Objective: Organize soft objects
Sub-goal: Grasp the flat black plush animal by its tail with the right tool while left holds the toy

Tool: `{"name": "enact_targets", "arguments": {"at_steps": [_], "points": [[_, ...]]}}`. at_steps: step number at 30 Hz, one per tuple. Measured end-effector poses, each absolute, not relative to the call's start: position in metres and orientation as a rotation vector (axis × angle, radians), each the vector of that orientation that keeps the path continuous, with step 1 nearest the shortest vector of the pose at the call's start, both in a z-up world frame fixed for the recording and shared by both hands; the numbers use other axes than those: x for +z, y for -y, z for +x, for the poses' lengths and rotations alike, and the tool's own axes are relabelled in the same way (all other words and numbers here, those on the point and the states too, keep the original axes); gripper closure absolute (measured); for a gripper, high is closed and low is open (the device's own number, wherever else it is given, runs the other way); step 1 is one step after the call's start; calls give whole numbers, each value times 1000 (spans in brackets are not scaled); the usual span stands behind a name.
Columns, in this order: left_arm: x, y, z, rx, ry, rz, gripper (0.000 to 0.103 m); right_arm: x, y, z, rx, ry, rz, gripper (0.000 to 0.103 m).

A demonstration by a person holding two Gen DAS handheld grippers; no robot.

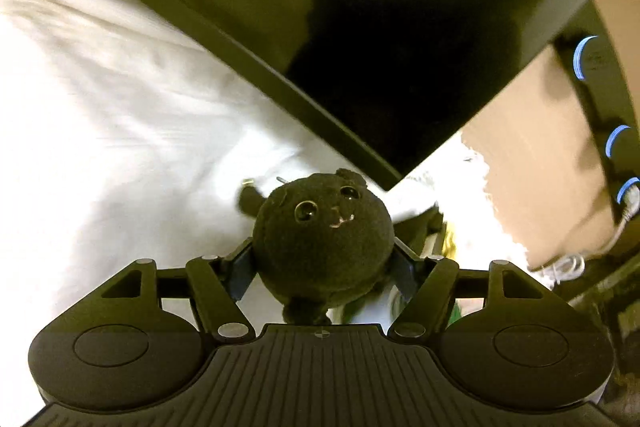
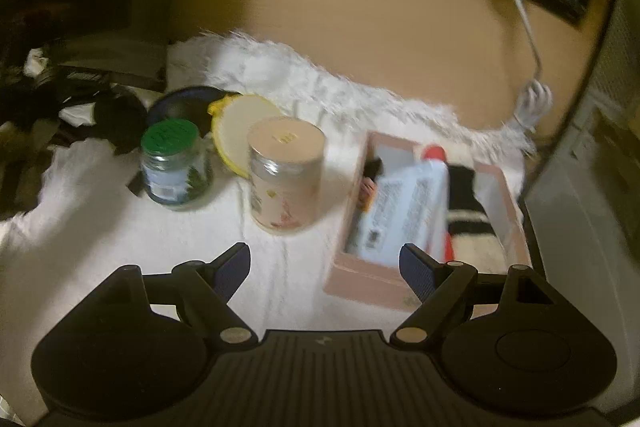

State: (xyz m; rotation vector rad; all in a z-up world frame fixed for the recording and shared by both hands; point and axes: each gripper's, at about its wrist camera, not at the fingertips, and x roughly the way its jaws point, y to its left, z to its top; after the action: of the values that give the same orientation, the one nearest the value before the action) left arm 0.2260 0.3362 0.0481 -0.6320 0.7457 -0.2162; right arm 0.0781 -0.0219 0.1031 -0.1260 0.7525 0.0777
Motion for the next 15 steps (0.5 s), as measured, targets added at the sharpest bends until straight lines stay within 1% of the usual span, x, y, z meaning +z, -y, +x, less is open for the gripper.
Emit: {"name": "enact_targets", "arguments": {"at_steps": [4,7,10,13,15], "points": [[58,-368,177,-161,-721,-613,30,117,-5,102,156,-724,-132,21],[60,-384,151,-138,-730,-609,30,132,-33,136,230,-723,-88,21],[57,-394,133,-133,-742,-613,30,139,-63,188,287,-785,18,21],[52,-402,122,-153,-756,-641,30,130,-92,241,249,-849,123,21],[47,-406,115,-160,-760,-649,30,121,-100,270,192,-874,178,23]]}}
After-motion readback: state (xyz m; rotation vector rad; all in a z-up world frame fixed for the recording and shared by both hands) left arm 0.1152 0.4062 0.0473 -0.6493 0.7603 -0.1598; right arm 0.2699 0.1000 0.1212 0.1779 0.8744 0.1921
